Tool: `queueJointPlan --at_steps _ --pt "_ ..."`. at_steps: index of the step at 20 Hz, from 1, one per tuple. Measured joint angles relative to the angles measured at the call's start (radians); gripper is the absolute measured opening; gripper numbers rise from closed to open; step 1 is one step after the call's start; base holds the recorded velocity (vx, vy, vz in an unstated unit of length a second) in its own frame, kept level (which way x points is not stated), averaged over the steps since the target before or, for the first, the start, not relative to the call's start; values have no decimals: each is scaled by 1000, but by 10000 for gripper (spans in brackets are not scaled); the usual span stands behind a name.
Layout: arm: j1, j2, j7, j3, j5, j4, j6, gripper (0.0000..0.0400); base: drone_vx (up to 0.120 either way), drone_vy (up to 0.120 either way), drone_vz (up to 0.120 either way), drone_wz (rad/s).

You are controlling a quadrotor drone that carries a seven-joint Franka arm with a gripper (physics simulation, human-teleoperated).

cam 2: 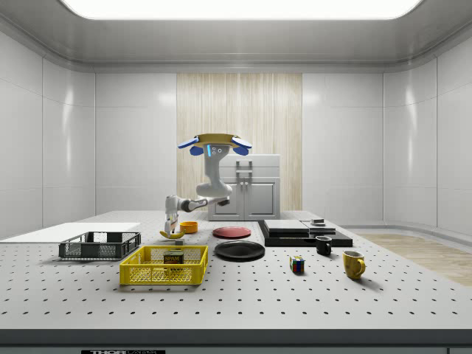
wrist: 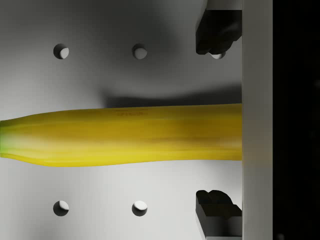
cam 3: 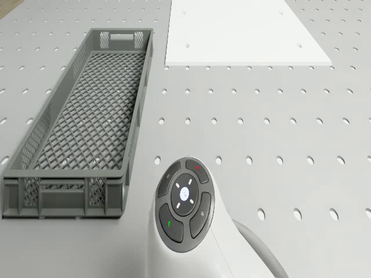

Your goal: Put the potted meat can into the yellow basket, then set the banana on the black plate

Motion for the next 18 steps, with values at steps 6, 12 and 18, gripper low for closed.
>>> queueJointPlan --at_steps 6,12,18 --pt "1 2 -14 -48 -45 23 23 400 0 0 0 0" --pt "9 6 -25 -63 -60 30 27 250 0 0 0 0" --pt "14 12 -40 -68 -68 32 22 189 0 0 0 0"
